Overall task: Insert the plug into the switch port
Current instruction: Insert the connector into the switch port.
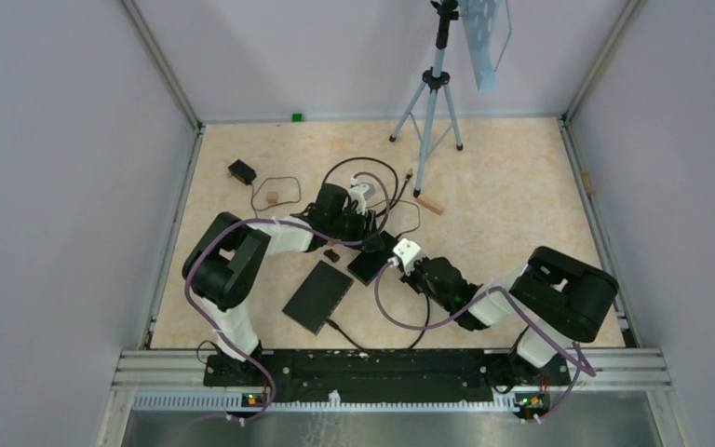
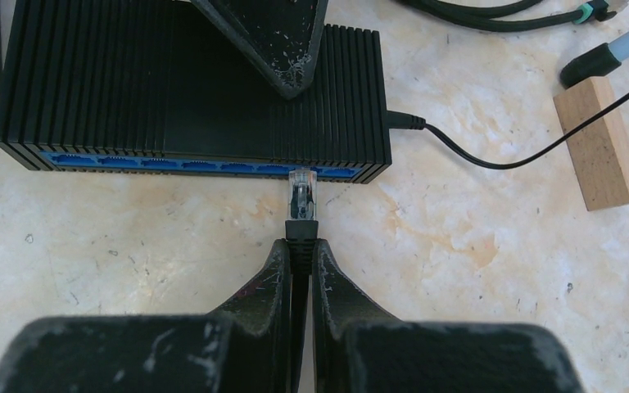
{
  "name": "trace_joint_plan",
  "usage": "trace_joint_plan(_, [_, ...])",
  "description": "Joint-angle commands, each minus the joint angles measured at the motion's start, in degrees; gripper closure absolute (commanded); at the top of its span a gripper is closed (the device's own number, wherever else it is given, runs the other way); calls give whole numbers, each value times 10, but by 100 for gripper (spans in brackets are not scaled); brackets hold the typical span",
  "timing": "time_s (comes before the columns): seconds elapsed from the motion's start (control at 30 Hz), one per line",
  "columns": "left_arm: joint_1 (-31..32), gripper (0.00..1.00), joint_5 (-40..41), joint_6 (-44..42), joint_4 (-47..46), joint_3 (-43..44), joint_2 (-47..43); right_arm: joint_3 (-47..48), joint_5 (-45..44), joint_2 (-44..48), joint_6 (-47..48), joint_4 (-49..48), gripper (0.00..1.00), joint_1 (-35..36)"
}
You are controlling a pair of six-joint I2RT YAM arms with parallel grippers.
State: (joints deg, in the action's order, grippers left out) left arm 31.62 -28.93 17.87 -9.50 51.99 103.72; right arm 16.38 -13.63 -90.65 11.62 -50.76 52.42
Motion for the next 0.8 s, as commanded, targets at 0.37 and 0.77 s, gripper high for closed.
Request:
trace_joint_plan(0.37, [29,49,-34,-38,18,8,30,54,0,0,80,-1,100,-2])
trace_joint_plan(0.77, [29,49,-37,-46,22,9,26,75,-25,-7,110,27,100,-2])
